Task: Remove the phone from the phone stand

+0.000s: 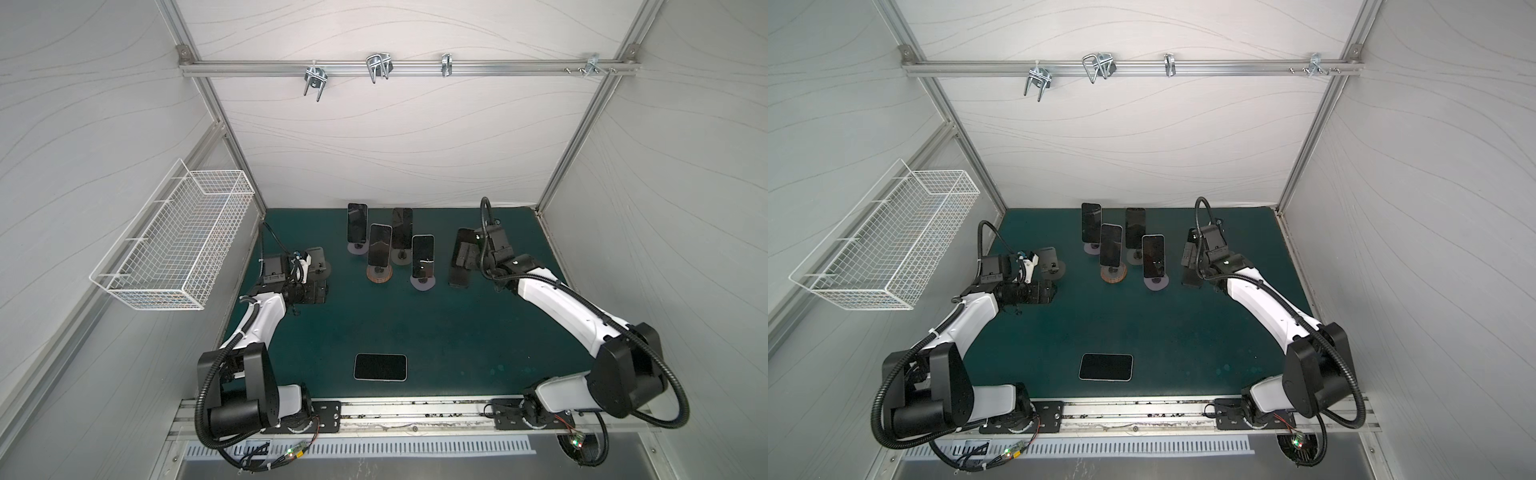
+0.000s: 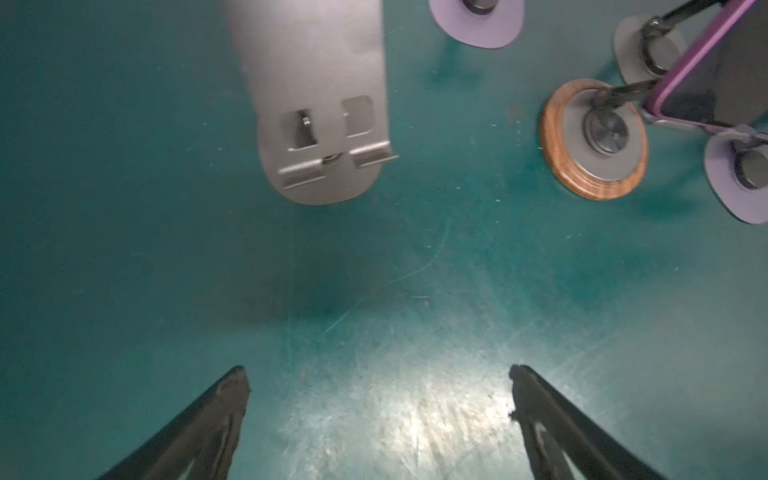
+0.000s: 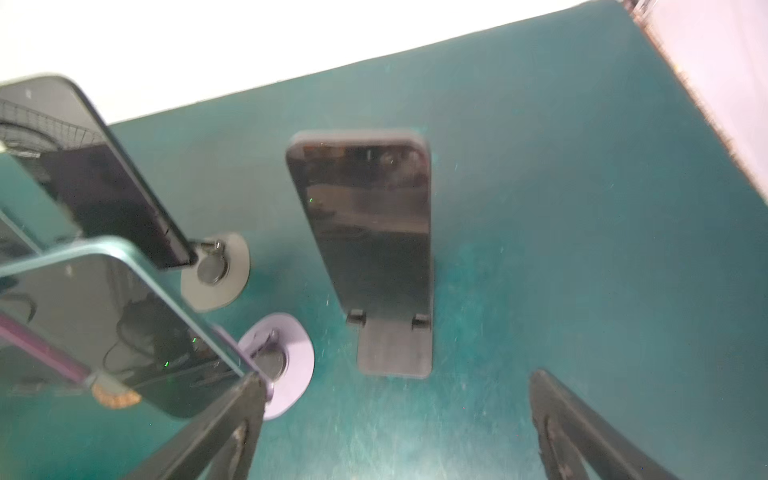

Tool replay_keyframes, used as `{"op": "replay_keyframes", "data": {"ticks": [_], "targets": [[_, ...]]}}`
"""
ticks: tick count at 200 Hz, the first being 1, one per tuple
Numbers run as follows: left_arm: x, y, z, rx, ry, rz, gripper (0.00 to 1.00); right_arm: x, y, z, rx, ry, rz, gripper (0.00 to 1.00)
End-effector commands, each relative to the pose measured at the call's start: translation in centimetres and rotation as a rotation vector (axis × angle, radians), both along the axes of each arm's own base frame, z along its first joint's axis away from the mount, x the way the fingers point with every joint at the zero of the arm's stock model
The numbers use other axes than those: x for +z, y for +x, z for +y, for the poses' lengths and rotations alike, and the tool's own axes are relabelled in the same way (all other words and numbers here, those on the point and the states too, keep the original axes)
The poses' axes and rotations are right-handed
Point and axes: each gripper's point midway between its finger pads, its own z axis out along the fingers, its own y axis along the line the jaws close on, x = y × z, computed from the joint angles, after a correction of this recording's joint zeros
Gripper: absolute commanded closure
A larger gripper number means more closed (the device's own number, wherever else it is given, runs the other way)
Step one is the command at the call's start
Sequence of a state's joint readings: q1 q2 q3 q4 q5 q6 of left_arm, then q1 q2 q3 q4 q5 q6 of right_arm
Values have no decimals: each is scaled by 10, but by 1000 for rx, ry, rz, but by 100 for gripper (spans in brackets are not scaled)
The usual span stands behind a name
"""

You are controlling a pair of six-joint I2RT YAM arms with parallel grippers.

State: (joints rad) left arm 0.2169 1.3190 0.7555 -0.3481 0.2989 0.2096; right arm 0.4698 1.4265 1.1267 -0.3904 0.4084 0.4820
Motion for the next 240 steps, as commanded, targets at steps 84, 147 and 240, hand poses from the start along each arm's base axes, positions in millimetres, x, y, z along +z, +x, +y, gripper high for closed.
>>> {"op": "replay_keyframes", "data": {"ticks": [84, 147, 240], "targets": [[21, 17, 25, 82, 32, -149, 0, 4, 52, -1, -75, -81, 76, 1], [21, 17, 25, 80, 32, -151, 0, -10, 67, 3, -92, -81, 139, 1], [20, 18, 27, 94, 37, -145, 0, -33, 92, 7, -136, -124, 196, 1]]}}
